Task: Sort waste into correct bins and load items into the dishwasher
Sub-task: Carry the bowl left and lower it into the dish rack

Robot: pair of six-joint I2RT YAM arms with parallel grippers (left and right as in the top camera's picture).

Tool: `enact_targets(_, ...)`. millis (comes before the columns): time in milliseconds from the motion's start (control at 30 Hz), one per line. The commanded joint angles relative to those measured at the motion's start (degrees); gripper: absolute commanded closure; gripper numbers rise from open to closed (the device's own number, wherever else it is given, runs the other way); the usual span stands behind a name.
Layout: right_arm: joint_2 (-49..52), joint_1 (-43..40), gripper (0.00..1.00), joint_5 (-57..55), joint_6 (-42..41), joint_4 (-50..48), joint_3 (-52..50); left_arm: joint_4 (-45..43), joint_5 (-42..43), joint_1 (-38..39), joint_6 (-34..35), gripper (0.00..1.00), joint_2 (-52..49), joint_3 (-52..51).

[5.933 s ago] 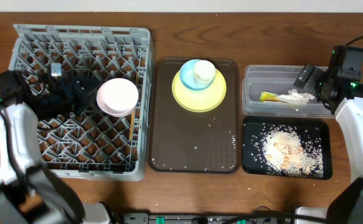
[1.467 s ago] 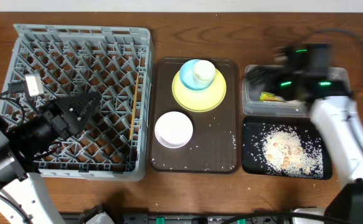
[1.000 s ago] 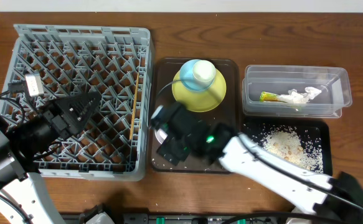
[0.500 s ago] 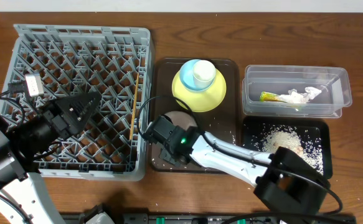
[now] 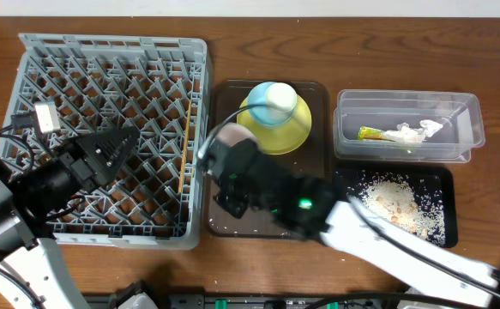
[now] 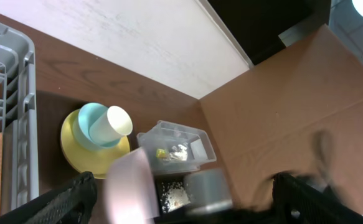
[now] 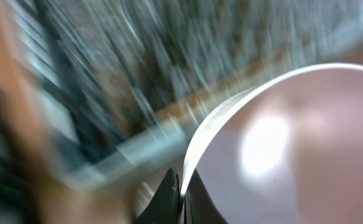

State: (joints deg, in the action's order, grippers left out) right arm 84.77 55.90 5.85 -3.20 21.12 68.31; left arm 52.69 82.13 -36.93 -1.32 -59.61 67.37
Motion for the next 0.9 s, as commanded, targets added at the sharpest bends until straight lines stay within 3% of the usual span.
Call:
enact_targets(0,-1.0,-4.3,0.99,24.5,-9.1,-6.7,0.3,0.2,0.3,-0.2,-0.4,0.09,0.0,0.3)
enact_targets(100,2.4,-6.4,0.99,39.3,-17.3,-18.8,-0.4,0.2,0.3,-0.2,-0.4,0.09,0.0,0.3)
enact_targets(233,10.7,-5.7,0.99,48.3,-28.1,-35.2,-0.5,0.2,0.3,-0.2,-0.4,0.09,0.0,0.3)
enact_targets(633,35.8,-3.9,0.99,50.4,-71.4,-101.2,-0.4,0.2,0.3,-0.2,-0.4,0.09,0.0,0.3)
enact_targets(867,41.9,-0.1,0.99,45.8,-74.2,-101.3,-0.4,0.2,0.3,-0.2,-0.4,0.09,0.0,0.3)
